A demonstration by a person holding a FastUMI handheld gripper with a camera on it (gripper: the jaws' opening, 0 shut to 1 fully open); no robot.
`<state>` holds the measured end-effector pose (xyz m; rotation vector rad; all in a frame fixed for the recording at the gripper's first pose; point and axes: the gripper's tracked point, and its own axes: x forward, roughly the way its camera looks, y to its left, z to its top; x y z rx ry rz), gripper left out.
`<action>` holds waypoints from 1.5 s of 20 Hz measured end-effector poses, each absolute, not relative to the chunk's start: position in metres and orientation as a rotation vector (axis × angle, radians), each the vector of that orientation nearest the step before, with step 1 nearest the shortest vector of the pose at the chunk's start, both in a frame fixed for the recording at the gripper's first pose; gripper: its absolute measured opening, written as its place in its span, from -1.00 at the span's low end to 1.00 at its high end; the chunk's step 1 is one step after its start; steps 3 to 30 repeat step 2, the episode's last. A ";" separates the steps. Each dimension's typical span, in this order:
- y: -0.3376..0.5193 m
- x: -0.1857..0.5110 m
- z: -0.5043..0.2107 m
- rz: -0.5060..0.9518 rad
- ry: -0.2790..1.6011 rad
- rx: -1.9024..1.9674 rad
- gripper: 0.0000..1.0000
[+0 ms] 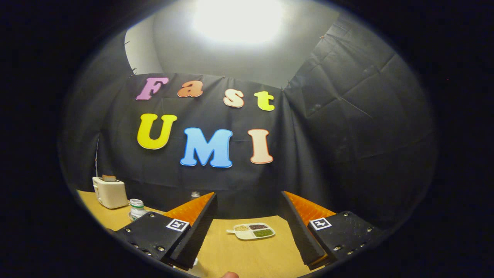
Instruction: Take the bottle from table, then pour the juice into the cup, finally place the bottle on the coaster
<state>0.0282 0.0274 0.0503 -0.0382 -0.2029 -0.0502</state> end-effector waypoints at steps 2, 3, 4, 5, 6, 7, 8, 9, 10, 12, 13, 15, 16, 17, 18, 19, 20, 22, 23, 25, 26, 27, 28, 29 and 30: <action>-0.004 0.034 0.025 -0.071 -0.183 -0.042 0.96; -0.004 0.034 0.025 -0.071 -0.183 -0.042 0.96; -0.004 0.034 0.025 -0.071 -0.183 -0.042 0.96; -0.004 0.034 0.025 -0.071 -0.183 -0.042 0.96; -0.004 0.034 0.025 -0.071 -0.183 -0.042 0.96; -0.004 0.034 0.025 -0.071 -0.183 -0.042 0.96; -0.004 0.034 0.025 -0.071 -0.183 -0.042 0.96; -0.004 0.034 0.025 -0.071 -0.183 -0.042 0.96; -0.004 0.034 0.025 -0.071 -0.183 -0.042 0.96; -0.004 0.034 0.025 -0.071 -0.183 -0.042 0.96; -0.004 0.034 0.025 -0.071 -0.183 -0.042 0.96; -0.004 0.034 0.025 -0.071 -0.183 -0.042 0.96; -0.004 0.034 0.025 -0.071 -0.183 -0.042 0.96; -0.004 0.034 0.025 -0.071 -0.183 -0.042 0.96; -0.004 0.034 0.025 -0.071 -0.183 -0.042 0.96; -0.004 0.034 0.025 -0.071 -0.183 -0.042 0.96; -0.004 0.034 0.025 -0.071 -0.183 -0.042 0.96; -0.004 0.034 0.025 -0.071 -0.183 -0.042 0.96; -0.004 0.034 0.025 -0.071 -0.183 -0.042 0.96; -0.004 0.034 0.025 -0.071 -0.183 -0.042 0.96; -0.004 0.034 0.025 -0.071 -0.183 -0.042 0.96; -0.004 0.034 0.025 -0.071 -0.183 -0.042 0.96; -0.004 0.034 0.025 -0.071 -0.183 -0.042 0.96; -0.004 0.034 0.025 -0.071 -0.183 -0.042 0.96; -0.004 0.034 0.025 -0.071 -0.183 -0.042 0.96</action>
